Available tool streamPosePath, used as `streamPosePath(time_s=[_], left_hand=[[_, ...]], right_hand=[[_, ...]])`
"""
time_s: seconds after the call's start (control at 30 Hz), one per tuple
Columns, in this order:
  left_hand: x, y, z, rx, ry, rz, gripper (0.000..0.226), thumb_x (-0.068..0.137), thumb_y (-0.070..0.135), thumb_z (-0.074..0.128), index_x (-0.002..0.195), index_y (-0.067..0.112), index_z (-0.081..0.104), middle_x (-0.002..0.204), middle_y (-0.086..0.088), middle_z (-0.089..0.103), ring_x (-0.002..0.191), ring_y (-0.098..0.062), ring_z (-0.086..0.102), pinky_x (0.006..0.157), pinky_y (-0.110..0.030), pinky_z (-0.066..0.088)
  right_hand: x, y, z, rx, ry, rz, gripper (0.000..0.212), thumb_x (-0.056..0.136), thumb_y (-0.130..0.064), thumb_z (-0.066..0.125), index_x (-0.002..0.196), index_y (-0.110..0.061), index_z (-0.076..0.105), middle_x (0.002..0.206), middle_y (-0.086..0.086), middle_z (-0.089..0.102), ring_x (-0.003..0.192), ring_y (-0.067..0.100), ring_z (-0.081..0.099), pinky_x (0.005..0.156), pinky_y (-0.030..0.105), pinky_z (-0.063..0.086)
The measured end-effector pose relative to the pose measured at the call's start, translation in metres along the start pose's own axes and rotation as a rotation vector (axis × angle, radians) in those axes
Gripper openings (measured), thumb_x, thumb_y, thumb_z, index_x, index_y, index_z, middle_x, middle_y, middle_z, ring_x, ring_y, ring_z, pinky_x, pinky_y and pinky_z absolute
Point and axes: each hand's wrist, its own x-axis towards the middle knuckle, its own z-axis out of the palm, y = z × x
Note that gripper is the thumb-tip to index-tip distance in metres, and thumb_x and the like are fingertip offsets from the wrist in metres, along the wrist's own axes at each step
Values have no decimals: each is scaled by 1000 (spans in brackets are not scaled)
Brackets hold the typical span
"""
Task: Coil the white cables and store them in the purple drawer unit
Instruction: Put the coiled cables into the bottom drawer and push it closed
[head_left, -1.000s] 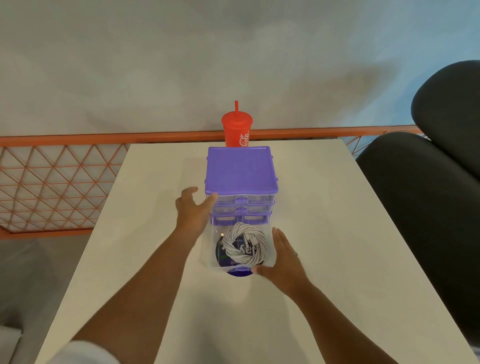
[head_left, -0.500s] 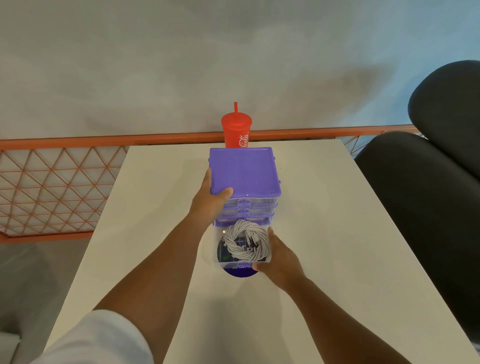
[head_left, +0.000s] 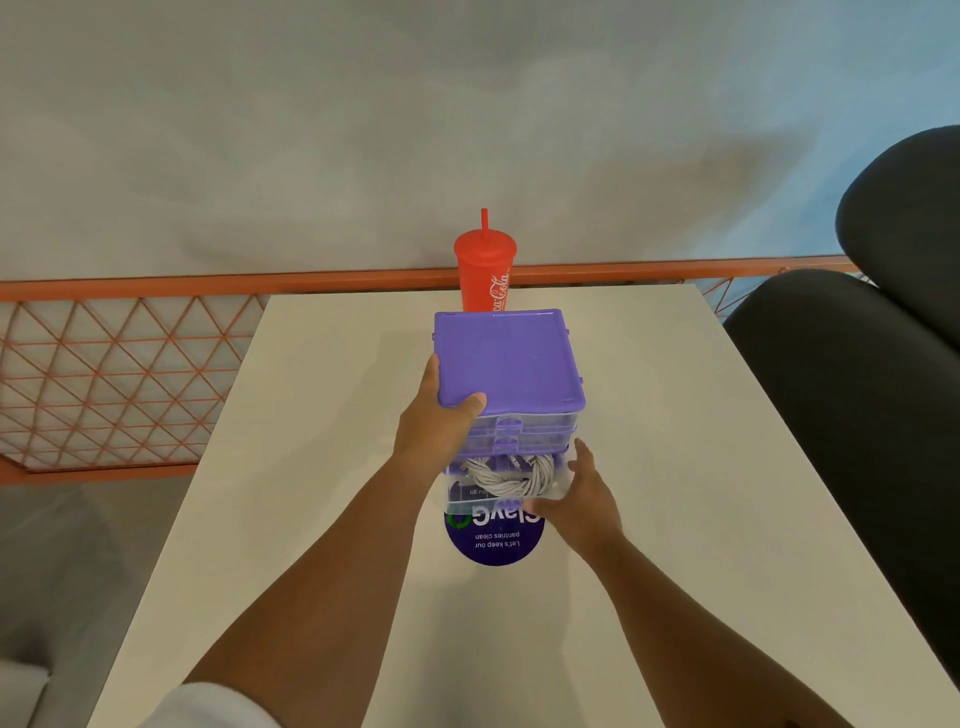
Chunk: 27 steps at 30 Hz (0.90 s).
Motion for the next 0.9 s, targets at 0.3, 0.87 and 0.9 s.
streamPosePath(time_s=[0.3, 0.87, 0.9], left_hand=[[-5, -2, 0, -2, 16, 9, 73, 87, 38, 58, 147, 36, 15, 133, 8, 51, 114, -20, 53, 98, -41, 47], [-8, -5, 0, -4, 28, 17, 74, 88, 39, 57, 148, 34, 14, 133, 9, 49, 114, -18, 53, 95, -34, 46], [-8, -5, 0, 2, 29, 18, 74, 88, 39, 57, 148, 34, 14, 134, 9, 49, 116, -19, 53, 96, -35, 47]], right_hand=[[15, -4, 8, 18, 30, 57, 69, 69, -33, 76, 126, -24, 38, 106, -10, 55, 88, 13, 56, 61, 18, 42], [25, -15, 12, 0, 109, 124, 58, 70, -44, 72, 118, -23, 45, 107, -4, 62, 83, 15, 57, 64, 28, 47], [25, -14, 10, -8, 90, 119, 55, 73, -43, 70, 118, -22, 45, 108, -3, 62, 84, 16, 57, 67, 29, 48]])
